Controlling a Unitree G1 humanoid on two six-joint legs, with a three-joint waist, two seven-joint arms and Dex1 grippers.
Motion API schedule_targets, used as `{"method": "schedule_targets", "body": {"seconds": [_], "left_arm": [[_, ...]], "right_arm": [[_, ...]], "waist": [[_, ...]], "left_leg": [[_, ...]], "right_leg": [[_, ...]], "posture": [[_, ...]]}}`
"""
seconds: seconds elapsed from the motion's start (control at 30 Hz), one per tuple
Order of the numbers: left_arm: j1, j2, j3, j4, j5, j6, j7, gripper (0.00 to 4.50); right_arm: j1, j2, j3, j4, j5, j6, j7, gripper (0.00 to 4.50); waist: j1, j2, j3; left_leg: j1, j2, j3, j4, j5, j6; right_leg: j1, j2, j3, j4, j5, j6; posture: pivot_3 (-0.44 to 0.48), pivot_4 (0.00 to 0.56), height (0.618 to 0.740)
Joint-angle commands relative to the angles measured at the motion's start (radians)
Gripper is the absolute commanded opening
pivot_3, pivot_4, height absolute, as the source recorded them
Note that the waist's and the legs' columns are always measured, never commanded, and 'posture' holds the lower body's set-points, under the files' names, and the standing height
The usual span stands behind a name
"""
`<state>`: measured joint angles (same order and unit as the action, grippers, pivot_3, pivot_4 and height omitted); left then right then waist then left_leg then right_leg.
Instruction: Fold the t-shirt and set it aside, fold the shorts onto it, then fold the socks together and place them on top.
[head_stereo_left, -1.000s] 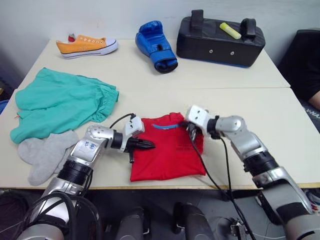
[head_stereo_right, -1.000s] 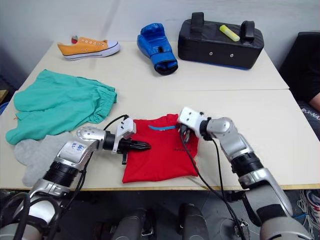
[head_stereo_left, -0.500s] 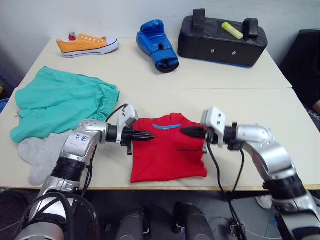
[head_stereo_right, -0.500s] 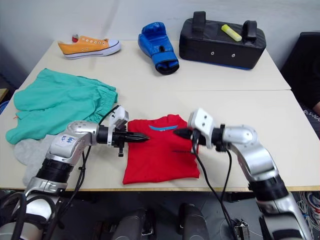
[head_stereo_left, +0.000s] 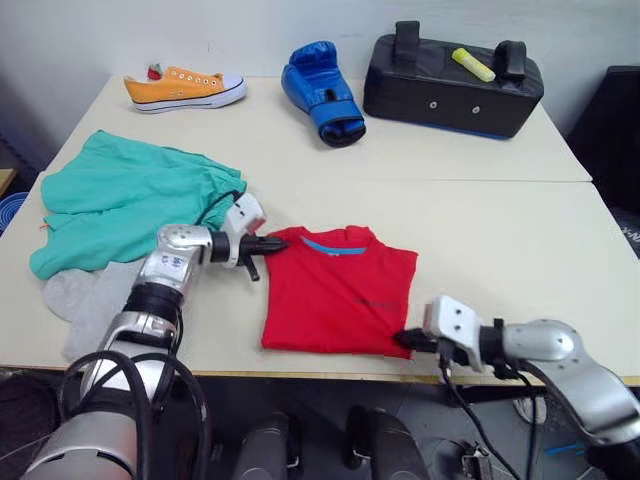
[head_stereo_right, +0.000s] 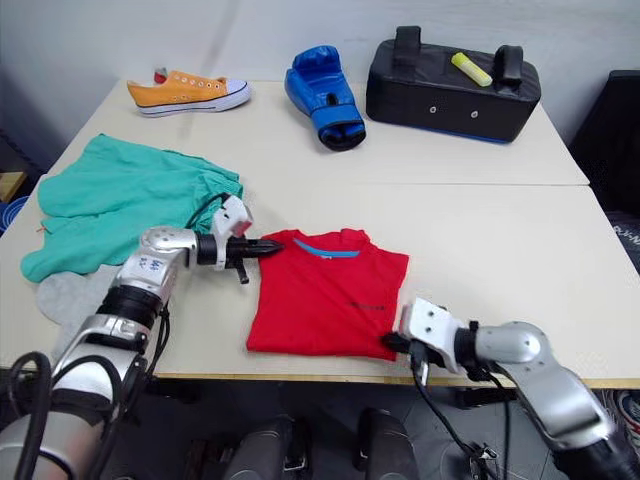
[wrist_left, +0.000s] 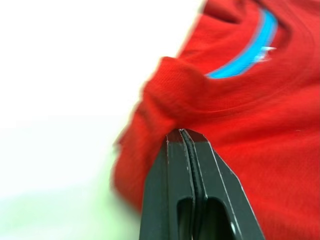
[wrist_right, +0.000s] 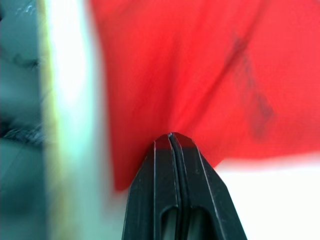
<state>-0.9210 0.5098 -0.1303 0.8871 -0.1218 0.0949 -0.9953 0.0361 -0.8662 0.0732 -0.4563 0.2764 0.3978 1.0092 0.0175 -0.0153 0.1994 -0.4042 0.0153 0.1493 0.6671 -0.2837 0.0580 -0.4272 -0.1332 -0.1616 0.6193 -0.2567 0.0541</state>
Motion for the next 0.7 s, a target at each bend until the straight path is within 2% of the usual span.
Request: {"method": "schedule_targets", "body": {"seconds": [0.03,0.1,0.2,0.27,0.3,0.43,0.67,0.7], "left_arm": [[-0.050,0.041,0.061,0.010,-0.031,0.009,-0.075,0.03],[-0.045,0.064,0.088,-0.090,-0.097,0.107,-0.182,0.03],[0.009,0.104,0.115,-0.333,-0.210,0.292,-0.296,0.03],[0.067,0.139,0.119,-0.512,-0.296,0.425,-0.358,0.00],[0.098,0.158,0.119,-0.598,-0.336,0.481,-0.383,0.19],[0.193,0.221,0.103,-0.839,-0.422,0.595,-0.435,1.19],[0.273,0.241,0.105,-1.020,-0.452,0.615,-0.402,3.53],[0.280,0.243,0.107,-1.030,-0.454,0.614,-0.396,3.86]], "right_arm": [[0.042,0.006,-0.109,-0.076,0.105,0.061,-0.014,0.00],[0.026,0.043,-0.207,-0.111,0.249,0.192,-0.070,0.00],[-0.029,0.061,-0.325,-0.124,0.524,0.450,-0.151,0.00],[-0.056,0.057,-0.366,-0.101,0.668,0.600,-0.207,0.36],[-0.072,0.062,-0.378,-0.079,0.725,0.661,-0.239,0.62],[-0.134,0.094,-0.373,0.019,0.824,0.791,-0.337,1.95],[-0.313,0.187,-0.282,0.235,0.794,0.869,-0.411,4.45],[-0.332,0.201,-0.270,0.263,0.779,0.872,-0.423,4.50]], "waist": [[-0.002,-0.001,0.000],[-0.003,-0.001,0.001],[-0.002,-0.003,0.002],[-0.003,-0.003,0.002],[-0.004,-0.003,0.002],[-0.006,-0.002,0.002],[-0.005,-0.002,0.002],[-0.006,-0.002,0.002]], "left_leg": [[0.000,0.000,0.000,0.000,0.000,0.000],[0.000,0.000,0.000,0.000,0.000,-0.001],[-0.002,0.001,0.000,0.001,0.001,-0.002],[-0.002,0.000,-0.001,0.001,0.000,-0.001],[-0.001,0.001,-0.002,0.000,0.000,-0.002],[-0.001,0.001,-0.002,0.000,0.000,-0.002],[-0.001,0.000,-0.002,0.000,0.000,-0.002],[-0.001,0.000,-0.002,-0.001,0.000,-0.002]], "right_leg": [[0.000,0.000,0.000,0.000,0.000,0.000],[-0.001,0.000,0.000,0.000,0.000,0.000],[-0.002,0.000,0.000,0.001,0.000,0.000],[-0.001,-0.001,0.000,0.000,0.000,0.000],[0.000,-0.001,0.000,-0.001,0.000,0.000],[0.000,-0.001,0.000,-0.001,-0.001,-0.001],[0.000,0.000,0.001,-0.001,0.000,-0.001],[0.000,0.000,0.001,-0.001,0.000,-0.001]], "posture": [[0.000,0.150,0.740],[0.000,0.150,0.740],[0.000,0.150,0.740],[0.000,0.150,0.740],[0.000,0.150,0.740],[0.000,0.150,0.740],[0.000,0.150,0.740],[0.000,0.150,0.740]]}}
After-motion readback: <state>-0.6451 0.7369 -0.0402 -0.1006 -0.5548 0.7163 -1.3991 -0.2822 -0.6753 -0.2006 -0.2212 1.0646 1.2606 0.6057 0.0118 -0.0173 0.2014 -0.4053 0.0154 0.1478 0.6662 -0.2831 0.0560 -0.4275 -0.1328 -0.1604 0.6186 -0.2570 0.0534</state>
